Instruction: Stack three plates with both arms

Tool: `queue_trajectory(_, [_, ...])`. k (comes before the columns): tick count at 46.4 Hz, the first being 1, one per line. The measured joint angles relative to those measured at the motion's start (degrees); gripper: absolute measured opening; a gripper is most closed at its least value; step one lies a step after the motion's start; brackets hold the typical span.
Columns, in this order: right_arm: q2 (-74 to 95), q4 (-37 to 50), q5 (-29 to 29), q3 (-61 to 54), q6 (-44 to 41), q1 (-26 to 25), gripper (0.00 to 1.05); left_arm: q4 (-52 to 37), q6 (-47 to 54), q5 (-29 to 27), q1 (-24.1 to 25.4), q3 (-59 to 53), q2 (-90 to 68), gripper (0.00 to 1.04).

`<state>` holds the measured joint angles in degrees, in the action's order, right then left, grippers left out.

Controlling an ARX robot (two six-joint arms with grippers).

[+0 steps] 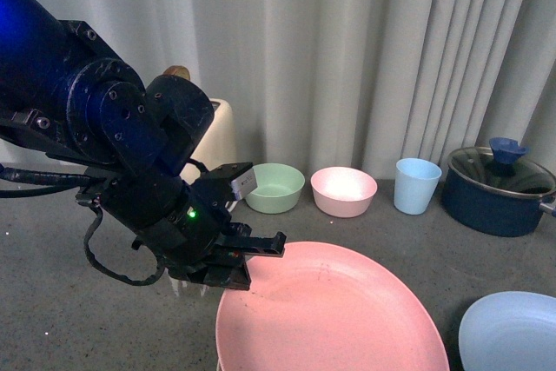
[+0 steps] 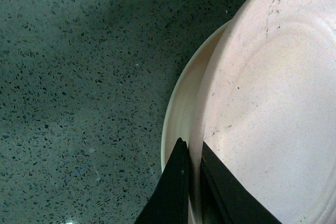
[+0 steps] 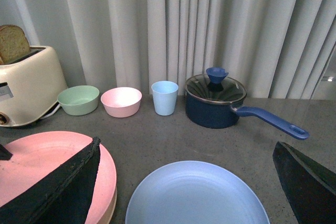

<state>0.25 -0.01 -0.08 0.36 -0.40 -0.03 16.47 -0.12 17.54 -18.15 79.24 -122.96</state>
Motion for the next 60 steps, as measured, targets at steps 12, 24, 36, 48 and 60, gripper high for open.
queue_trajectory(12, [0.0, 0.0, 0.0, 0.0, 0.0, 0.0, 0.97, -0.77, 0.04, -0.61, 0.0, -0.7, -0.2, 0.03])
queue_trajectory(24, [0.0, 0.0, 0.0, 0.0, 0.0, 0.0, 0.97, -0.31, 1.01, -1.14, 0.15, -0.79, -0.2, 0.03])
queue_trajectory(36, [0.0, 0.0, 0.0, 0.0, 0.0, 0.0, 0.97, 1.29, 2.49, -0.85, 0.17, -1.16, -0.13, 0.28])
queue_trajectory(48, [0.0, 0.0, 0.0, 0.0, 0.0, 0.0, 0.97, 1.99, 2.47, 0.81, 0.61, -1.16, 2.05, 0.73])
queue_trajectory(60, [0.0, 0.0, 0.0, 0.0, 0.0, 0.0, 0.97, -2.73, 4.87, -0.24, 2.47, -3.56, 11.28, 0.97])
